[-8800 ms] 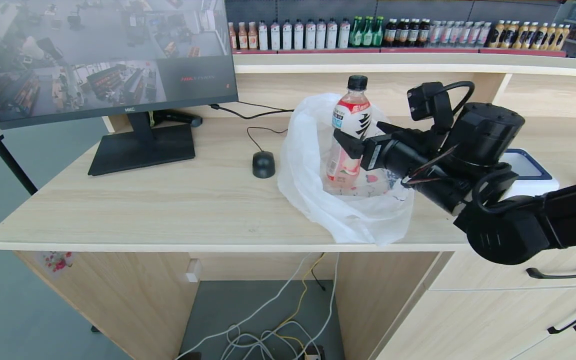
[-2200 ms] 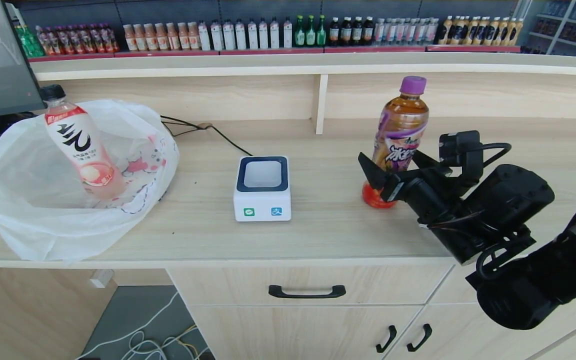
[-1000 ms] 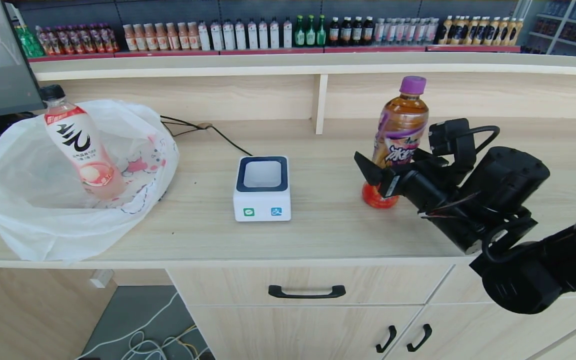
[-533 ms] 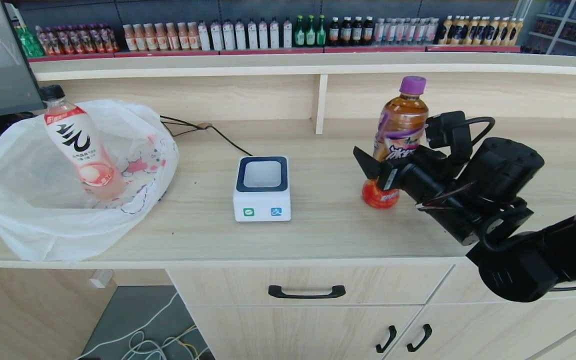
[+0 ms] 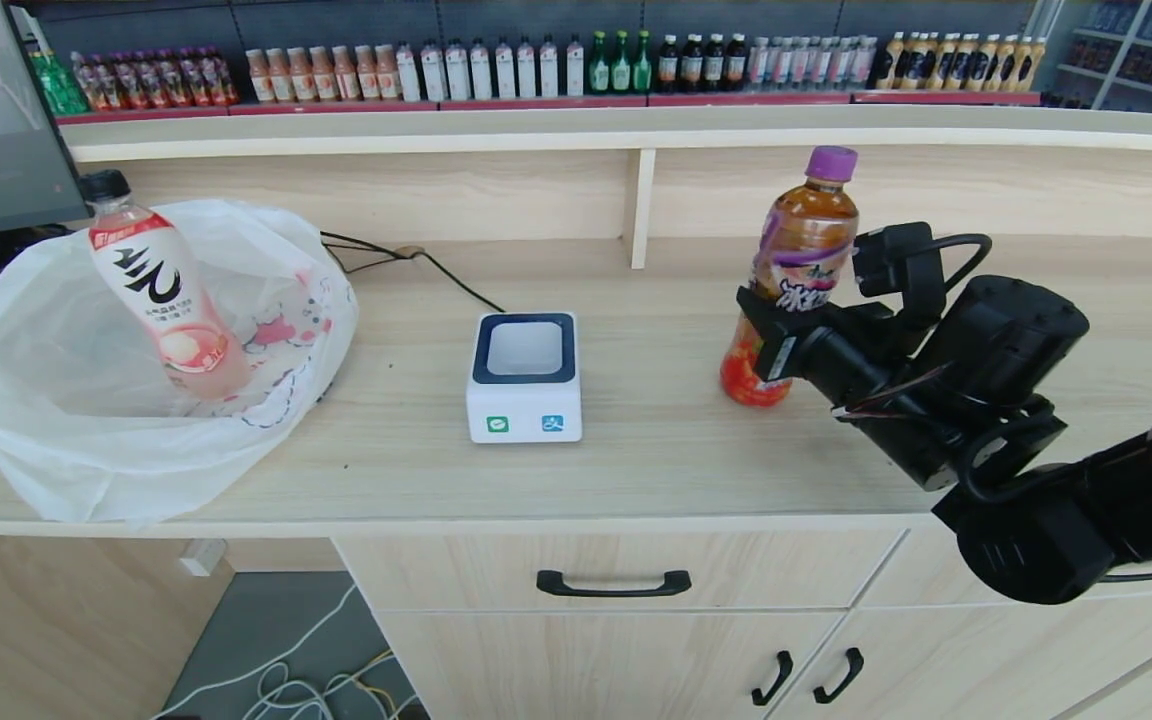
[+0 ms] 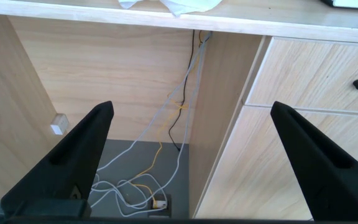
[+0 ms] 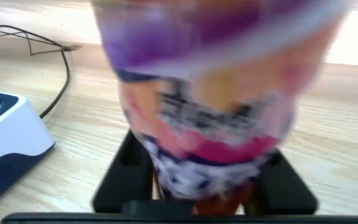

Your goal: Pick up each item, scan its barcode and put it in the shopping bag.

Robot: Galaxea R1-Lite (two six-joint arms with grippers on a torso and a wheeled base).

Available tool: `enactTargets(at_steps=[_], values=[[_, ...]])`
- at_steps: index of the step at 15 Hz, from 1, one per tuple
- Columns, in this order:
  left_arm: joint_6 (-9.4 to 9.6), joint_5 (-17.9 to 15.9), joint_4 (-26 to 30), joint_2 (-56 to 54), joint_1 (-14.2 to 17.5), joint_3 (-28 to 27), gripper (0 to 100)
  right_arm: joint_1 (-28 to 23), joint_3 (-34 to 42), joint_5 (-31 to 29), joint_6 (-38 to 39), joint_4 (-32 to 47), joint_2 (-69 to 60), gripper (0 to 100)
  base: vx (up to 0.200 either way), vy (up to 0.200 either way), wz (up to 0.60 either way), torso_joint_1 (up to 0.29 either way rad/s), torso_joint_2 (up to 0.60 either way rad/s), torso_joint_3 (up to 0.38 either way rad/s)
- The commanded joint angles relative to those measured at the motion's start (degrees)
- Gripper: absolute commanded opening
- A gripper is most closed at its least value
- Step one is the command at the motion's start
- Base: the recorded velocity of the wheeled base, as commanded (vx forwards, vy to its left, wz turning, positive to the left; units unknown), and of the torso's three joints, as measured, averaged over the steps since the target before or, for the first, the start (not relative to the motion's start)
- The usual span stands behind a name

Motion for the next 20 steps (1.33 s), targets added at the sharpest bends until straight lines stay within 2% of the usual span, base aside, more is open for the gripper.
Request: enactTargets(at_steps=[1,7,16,20], values=[[-0.01,0.0,0.0,0.0,0.0,0.0,100,0.0,0.0,0.1,0.0,0.0,-0.1,0,0.000,0.000,0.00,0.000,0.00,0.000],[-0.01,0.0,0.0,0.0,0.0,0.0,100,0.3,0.6,0.3,-0.7,-0.1,-1.4,0,0.000,0.000,0.00,0.000,0.00,0.000],[-0.01,0.0,0.0,0.0,0.0,0.0,100,3.0,3.3,-0.1,-7.7,0.2,-9.6,0,0.000,0.000,0.00,0.000,0.00,0.000],[-0.01,0.0,0.0,0.0,0.0,0.0,100,3.3,10.6,-0.1,-11.0,0.2,-16.6,0,0.000,0.000,0.00,0.000,0.00,0.000]])
